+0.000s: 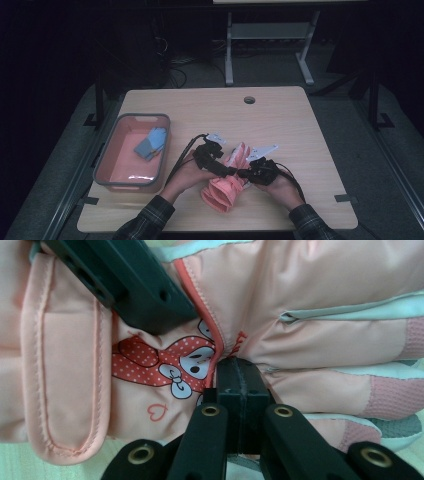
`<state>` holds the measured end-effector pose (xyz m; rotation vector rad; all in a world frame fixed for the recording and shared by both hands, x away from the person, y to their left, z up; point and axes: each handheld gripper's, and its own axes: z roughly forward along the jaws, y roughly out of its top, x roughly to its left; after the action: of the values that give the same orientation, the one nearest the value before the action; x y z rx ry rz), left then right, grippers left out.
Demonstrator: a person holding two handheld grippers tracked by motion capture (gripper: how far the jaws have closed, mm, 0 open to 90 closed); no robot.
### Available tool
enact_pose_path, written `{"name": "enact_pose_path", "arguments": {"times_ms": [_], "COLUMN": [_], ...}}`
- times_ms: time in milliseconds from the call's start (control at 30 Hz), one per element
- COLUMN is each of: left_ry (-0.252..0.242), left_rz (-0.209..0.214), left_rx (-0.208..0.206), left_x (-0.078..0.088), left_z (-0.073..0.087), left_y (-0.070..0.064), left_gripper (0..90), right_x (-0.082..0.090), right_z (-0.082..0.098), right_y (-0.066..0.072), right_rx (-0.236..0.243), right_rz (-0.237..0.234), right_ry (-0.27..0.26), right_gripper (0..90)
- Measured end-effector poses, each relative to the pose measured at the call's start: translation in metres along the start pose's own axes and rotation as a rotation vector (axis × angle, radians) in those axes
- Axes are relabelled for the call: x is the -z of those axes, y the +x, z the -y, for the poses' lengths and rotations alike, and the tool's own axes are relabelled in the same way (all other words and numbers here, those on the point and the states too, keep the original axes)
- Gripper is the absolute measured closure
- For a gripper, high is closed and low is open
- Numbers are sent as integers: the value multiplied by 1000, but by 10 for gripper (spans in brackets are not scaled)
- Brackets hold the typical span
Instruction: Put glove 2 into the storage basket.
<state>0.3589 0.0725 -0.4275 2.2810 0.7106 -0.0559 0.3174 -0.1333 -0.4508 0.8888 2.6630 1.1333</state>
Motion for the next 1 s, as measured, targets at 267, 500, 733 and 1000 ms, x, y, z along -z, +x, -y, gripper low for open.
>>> {"name": "enact_pose_path", "arguments": {"times_ms": [267,500,733,1000], "left_ry": [37,78,83,94], "left_rz": [66,141,180,238], "left_rx": [31,69,74,89], "left_x": [-10,-23,-29,-29], "left_z": [5,10,12,13], "left_y": [7,15,15,17], "left_gripper": [126,126,166,306], "right_x": [-1,-2,-2,-3], "right_z": [1,1,2,2], "right_y": [0,0,0,-1], "right_rx": [-5,-7,-2,-2], "right_rz": [2,-8,-5,-10], "right_ry": [5,8,8,8], "right_gripper": [900,900,900,900]}}
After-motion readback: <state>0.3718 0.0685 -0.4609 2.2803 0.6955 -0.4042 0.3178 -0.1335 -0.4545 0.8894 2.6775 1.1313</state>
